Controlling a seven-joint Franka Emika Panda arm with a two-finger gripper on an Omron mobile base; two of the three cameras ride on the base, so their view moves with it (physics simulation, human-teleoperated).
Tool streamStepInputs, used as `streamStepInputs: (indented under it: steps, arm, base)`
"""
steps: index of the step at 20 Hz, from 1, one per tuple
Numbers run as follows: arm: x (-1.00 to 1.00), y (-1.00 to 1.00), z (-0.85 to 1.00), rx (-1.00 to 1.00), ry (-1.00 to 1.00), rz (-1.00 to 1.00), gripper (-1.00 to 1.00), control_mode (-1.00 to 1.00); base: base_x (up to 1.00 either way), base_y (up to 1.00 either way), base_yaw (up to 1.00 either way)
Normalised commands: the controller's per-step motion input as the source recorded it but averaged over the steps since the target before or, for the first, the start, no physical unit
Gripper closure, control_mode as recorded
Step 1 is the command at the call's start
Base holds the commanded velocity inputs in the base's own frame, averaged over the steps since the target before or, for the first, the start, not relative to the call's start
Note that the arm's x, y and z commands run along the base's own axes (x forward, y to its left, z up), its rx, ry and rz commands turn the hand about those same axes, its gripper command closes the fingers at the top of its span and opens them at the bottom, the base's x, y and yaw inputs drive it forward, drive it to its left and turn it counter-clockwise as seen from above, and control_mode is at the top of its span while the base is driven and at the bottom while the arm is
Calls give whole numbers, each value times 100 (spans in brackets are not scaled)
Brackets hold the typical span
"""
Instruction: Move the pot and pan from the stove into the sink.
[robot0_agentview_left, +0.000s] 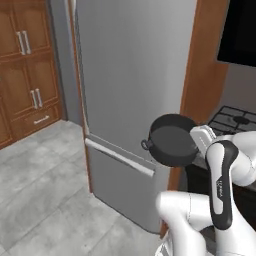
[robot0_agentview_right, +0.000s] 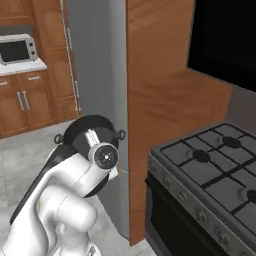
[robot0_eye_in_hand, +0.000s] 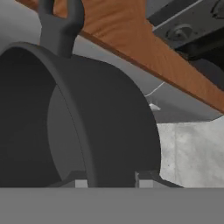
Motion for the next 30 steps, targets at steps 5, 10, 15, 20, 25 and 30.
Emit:
streamStepInputs:
  steps: [5, 10, 15, 20, 25, 30]
  arm:
    - [0, 0, 0, 0, 0, 0, 100, 100]
    - [0, 0, 0, 0, 0, 0, 100, 100]
    - [0, 0, 0, 0, 0, 0, 100, 100]
    - [0, 0, 0, 0, 0, 0, 100, 100]
    - [0, 0, 0, 0, 0, 0, 100, 100]
    - [0, 0, 0, 0, 0, 0, 100, 100]
  base:
    - [-6, 0, 50]
    - [-5, 0, 50]
    - [-5, 0, 50]
    - [-5, 0, 50]
    - [-7, 0, 48]
    - [-14, 0, 9]
